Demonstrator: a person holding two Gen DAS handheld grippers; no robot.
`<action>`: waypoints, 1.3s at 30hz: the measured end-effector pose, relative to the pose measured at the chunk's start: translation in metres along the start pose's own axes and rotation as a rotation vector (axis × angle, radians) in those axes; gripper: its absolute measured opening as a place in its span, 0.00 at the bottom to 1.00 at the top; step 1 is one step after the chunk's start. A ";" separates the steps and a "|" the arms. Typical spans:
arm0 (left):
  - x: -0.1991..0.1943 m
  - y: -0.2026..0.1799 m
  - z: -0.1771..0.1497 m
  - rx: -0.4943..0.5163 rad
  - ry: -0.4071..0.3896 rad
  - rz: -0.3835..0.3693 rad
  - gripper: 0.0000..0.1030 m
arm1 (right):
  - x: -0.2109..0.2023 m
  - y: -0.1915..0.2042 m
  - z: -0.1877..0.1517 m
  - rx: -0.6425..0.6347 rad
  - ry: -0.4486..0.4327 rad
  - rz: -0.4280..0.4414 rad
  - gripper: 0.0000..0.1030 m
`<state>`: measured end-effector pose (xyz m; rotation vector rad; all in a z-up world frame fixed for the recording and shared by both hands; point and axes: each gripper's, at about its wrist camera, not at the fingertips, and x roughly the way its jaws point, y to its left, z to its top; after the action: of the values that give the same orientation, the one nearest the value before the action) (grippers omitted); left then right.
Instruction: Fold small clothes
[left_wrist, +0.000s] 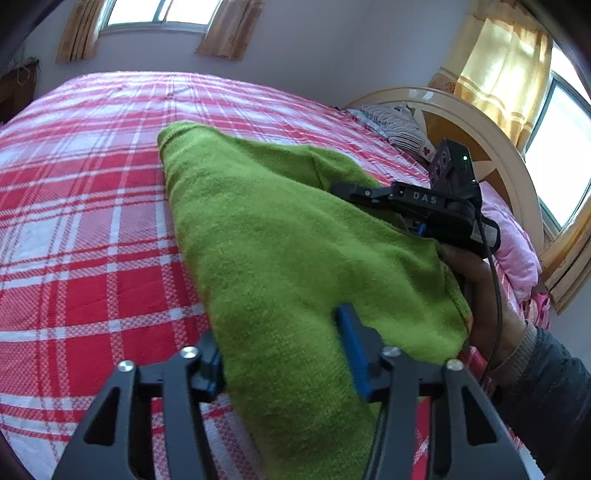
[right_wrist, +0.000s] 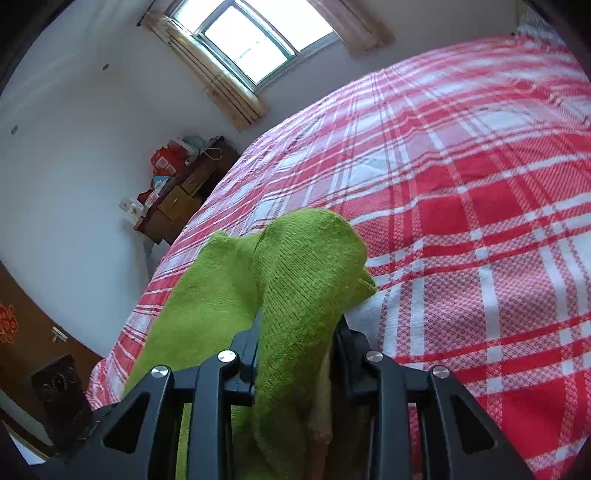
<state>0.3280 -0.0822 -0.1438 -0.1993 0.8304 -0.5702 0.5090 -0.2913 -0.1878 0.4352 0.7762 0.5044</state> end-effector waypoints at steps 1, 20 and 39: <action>-0.001 0.000 0.000 0.006 -0.002 0.007 0.47 | -0.001 0.003 -0.001 -0.009 -0.006 -0.002 0.31; -0.044 -0.010 -0.010 0.082 -0.017 0.047 0.34 | -0.033 0.040 -0.032 0.015 -0.047 0.049 0.30; -0.137 0.036 -0.054 0.011 -0.081 0.143 0.34 | -0.001 0.163 -0.080 -0.088 0.018 0.196 0.30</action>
<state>0.2283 0.0259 -0.1057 -0.1510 0.7563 -0.4295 0.4048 -0.1477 -0.1500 0.4274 0.7289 0.7239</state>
